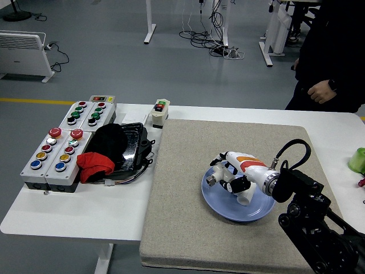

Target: Pick pipe place plate twice

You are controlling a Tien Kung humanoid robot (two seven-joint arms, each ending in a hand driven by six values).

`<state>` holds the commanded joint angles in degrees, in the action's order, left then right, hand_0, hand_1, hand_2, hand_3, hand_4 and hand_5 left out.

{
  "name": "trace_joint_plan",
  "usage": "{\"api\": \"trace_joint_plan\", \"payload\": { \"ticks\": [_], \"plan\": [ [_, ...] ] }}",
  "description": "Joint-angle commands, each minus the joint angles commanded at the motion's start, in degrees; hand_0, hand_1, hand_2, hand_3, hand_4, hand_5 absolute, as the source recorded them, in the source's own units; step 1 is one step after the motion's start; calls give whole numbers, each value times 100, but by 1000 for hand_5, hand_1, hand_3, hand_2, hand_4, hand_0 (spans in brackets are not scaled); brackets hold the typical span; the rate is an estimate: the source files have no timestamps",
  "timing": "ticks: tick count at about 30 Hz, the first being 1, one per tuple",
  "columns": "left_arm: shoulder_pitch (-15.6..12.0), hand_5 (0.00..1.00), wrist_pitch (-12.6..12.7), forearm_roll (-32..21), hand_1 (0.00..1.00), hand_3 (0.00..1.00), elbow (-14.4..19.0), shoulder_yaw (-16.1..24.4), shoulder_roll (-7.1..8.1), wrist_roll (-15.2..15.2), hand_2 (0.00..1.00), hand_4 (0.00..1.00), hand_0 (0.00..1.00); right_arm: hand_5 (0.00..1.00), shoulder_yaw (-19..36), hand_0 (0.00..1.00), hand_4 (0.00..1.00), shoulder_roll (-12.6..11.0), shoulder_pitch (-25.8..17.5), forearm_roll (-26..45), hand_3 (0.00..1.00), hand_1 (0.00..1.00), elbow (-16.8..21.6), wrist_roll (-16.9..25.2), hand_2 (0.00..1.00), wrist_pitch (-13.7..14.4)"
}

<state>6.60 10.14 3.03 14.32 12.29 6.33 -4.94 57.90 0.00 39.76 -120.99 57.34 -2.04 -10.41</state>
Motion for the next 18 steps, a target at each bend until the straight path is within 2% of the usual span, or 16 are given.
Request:
{"api": "trace_joint_plan", "payload": {
  "ticks": [4,5,12,15,18],
  "plan": [
    [-2,998,-2,0,586,588,0,-1,0,-1,518,266,623,225,-35,973,775,0,-10,-54,998,914,-46,90,998,-50],
    [-2,998,-3,1,586,588,0,-1,0,-2,518,267,623,252,-36,998,830,0,-11,-53,998,953,-49,96,998,-53],
    [-14,998,0,38,587,588,1,22,-8,-14,519,266,623,260,4,998,850,0,-34,-107,998,960,-16,161,998,-124],
    [-21,998,2,53,587,588,0,33,-9,-17,519,266,623,260,153,998,850,0,-80,-120,998,960,63,170,998,-69],
    [-28,998,3,75,587,588,-1,43,-9,-20,518,265,623,266,431,998,844,-9,-164,-69,998,953,229,220,998,109]
  ]
}}
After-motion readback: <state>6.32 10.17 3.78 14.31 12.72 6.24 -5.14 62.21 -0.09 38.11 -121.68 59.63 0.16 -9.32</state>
